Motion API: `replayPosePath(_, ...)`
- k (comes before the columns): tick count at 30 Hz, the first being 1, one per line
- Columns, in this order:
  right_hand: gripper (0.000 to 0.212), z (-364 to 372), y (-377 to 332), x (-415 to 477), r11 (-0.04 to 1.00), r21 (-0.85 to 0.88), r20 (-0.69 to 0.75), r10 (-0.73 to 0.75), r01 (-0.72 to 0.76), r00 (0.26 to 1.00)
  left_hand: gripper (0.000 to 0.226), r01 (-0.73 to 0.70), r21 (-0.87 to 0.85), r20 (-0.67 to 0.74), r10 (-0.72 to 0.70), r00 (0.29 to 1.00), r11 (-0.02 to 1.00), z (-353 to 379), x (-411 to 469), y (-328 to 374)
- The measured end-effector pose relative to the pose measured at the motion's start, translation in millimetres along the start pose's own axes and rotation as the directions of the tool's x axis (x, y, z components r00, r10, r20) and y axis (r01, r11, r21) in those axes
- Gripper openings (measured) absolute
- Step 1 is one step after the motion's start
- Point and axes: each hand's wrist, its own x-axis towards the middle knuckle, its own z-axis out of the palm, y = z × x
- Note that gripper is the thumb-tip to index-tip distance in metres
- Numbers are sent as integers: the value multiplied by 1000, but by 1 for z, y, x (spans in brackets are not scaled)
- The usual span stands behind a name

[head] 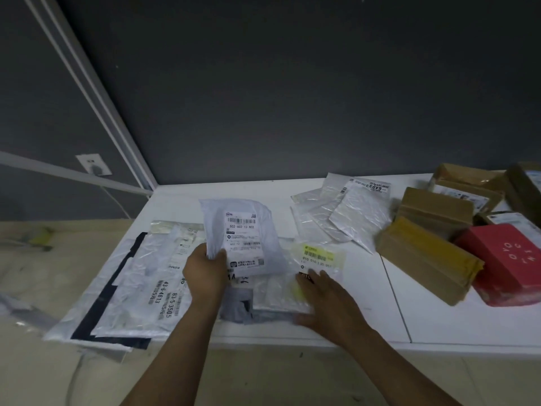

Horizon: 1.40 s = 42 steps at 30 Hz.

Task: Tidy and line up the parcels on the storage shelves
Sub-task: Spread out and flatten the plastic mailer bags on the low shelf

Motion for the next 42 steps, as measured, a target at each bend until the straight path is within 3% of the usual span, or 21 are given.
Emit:
replayPosePath(3, 58, -1, 3, 5, 994, 31, -246, -90, 100, 965, 12, 32, -44, -64, -34, 997, 999, -9, 8, -5)
replayPosePath(5, 40, -10, 3, 3, 989, 118, -298, -47, 85, 953, 8, 60, -77, -96, -68, 993, 995, -12, 12, -7)
replayPosePath(7, 36, -15, 7, 0, 986, 165, -350, 36, 24, 936, 8, 83, -96, -117, -94, 989, 992, -13, 16, -8)
replayPosePath(11, 27, -22, 15, -9, 859, 502, -304, 282, -98, 910, 9, 95, -91, -35, -98, 995, 991, -4, 9, -6)
replayPosePath(14, 28, -28, 20, -13, 790, 582, -371, 470, -194, 801, 10, 33, -19, 31, -32, 999, 999, 9, -8, 1)
replayPosePath(16, 27, -33, 19, -17, 809, 544, -470, 513, -222, 718, 7, -9, 30, 93, 6, 996, 1000, 20, -20, 5)
replayPosePath(21, 40, -42, 18, -26, 879, 442, -546, 421, -178, 725, 11, -36, 120, 225, 8, 974, 992, 41, -38, -1)
replayPosePath(24, 51, -36, 25, -27, 963, 230, -587, 253, -142, 769, 13, -28, 243, 305, -48, 951, 970, 48, -40, -9)
replayPosePath(26, 36, -26, 29, -24, 999, 1, -635, 41, -53, 771, 5, -85, 291, 359, -26, 933, 953, 48, -40, -13)
replayPosePath(28, 34, -14, 29, -22, 987, -148, -577, -143, 70, 804, 3, -153, 340, 415, -3, 910, 928, 43, -36, -16)
replayPosePath(31, 50, -2, 22, -20, 960, -162, -451, -279, 230, 848, 8, -220, 419, 478, -9, 878, 881, 29, -25, -23)
replayPosePath(36, 57, 0, 4, -20, 963, -164, -358, -260, 214, 897, 15, -236, 480, 484, -30, 875, 845, 20, -16, -32)
replayPosePath(38, 75, 4, 2, -15, 974, -195, -337, -181, 119, 924, 45, -271, 490, 450, 26, 893, 828, 21, -18, -35)
replayPosePath(40, 76, 8, 2, -11, 973, -219, -305, -140, 74, 942, 61, -360, 516, 394, 159, 905, 777, 25, -21, -32)
replayPosePath(42, 53, 13, 7, -11, 970, -218, -270, -164, 105, 949, 57, -524, 479, 398, 358, 845, 704, 35, -23, -30)
